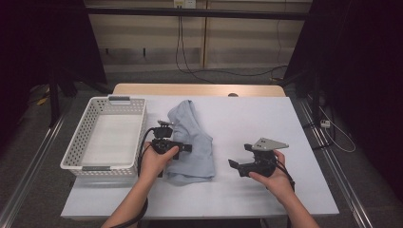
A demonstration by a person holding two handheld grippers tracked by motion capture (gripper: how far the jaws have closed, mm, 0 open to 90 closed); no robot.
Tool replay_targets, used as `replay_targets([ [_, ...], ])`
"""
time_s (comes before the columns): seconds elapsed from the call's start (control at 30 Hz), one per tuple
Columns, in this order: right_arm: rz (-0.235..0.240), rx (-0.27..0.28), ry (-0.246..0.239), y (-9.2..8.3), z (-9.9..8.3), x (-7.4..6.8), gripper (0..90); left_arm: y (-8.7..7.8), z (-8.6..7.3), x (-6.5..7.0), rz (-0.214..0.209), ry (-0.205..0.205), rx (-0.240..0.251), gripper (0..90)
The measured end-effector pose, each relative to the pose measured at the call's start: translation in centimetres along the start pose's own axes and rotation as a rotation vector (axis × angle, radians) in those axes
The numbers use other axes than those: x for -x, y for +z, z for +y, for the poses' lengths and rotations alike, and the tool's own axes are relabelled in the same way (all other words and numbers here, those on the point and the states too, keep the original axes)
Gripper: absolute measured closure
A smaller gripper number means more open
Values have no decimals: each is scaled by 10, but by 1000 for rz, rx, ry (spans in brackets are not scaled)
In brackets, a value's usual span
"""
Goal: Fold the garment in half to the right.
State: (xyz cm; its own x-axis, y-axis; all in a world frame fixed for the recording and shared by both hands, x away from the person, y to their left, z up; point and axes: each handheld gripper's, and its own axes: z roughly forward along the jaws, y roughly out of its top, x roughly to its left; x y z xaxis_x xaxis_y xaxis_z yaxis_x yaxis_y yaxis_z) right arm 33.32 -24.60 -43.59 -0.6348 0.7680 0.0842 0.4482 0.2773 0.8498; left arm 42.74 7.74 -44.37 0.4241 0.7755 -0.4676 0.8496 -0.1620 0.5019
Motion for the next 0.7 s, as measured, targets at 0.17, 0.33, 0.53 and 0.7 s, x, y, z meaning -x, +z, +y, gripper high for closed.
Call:
replay_targets([
  [0.17,1,0,0,1,0,0,107,2,-2,7,23,3,-7,319],
  [0.33,-3,2,0,0,1,1,107,4,-2,14,75,15,-16,461],
  [0.53,-4,0,1,0,0,2,105,3,0,12,33,-29,-16,698],
  [0.7,7,-6,1,1,0,2,100,-4,7,14,5,-23,-34,729],
])
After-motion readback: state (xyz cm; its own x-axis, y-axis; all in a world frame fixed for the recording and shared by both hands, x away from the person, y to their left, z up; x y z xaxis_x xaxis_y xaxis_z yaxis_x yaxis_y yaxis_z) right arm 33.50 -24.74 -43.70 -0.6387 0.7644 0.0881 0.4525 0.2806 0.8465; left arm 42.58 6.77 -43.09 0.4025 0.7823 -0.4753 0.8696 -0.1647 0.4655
